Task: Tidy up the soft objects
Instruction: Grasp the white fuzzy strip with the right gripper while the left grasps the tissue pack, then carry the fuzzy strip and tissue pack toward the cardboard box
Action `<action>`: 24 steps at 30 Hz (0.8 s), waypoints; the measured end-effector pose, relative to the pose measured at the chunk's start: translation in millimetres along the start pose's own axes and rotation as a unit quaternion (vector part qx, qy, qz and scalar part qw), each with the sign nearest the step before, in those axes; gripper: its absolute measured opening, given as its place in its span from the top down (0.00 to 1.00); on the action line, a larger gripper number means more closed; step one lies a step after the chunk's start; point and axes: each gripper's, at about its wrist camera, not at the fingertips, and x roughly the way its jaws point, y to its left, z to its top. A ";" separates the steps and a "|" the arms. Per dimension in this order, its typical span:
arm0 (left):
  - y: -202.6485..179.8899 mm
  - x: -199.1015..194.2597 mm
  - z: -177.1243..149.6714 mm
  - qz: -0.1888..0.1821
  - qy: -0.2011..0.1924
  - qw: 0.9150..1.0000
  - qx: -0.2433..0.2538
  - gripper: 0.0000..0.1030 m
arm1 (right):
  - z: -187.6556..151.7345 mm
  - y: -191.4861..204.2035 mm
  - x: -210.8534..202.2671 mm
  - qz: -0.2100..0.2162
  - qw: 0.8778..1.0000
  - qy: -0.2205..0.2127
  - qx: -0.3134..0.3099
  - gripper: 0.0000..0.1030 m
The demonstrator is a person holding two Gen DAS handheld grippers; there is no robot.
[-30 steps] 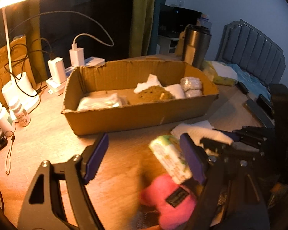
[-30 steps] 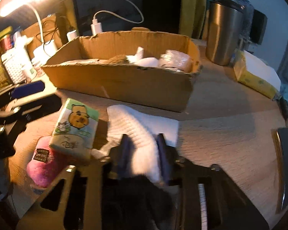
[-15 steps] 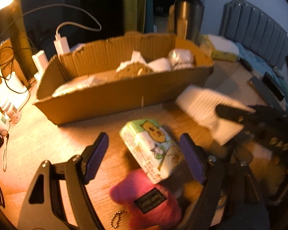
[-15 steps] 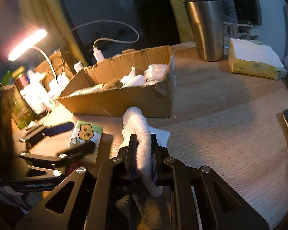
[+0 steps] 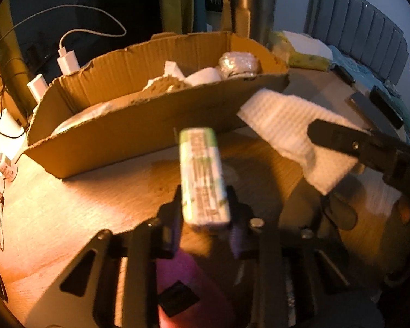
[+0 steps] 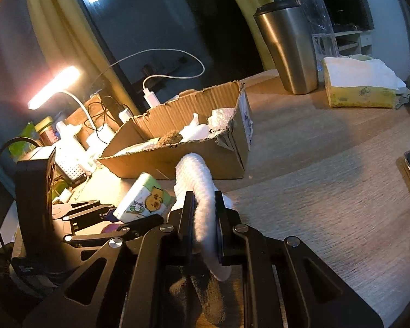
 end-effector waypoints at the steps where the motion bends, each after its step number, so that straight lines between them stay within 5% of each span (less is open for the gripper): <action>1: -0.9 -2.9 0.7 -0.001 -0.004 1.000 0.000 0.75 | -0.1 -0.3 -0.4 0.001 1.000 -0.001 0.001 0.86; 24: 15.7 -63.3 24.2 -0.043 -0.080 0.996 -0.024 0.76 | 8.0 10.0 -22.5 -0.016 0.999 -0.029 -0.017 0.86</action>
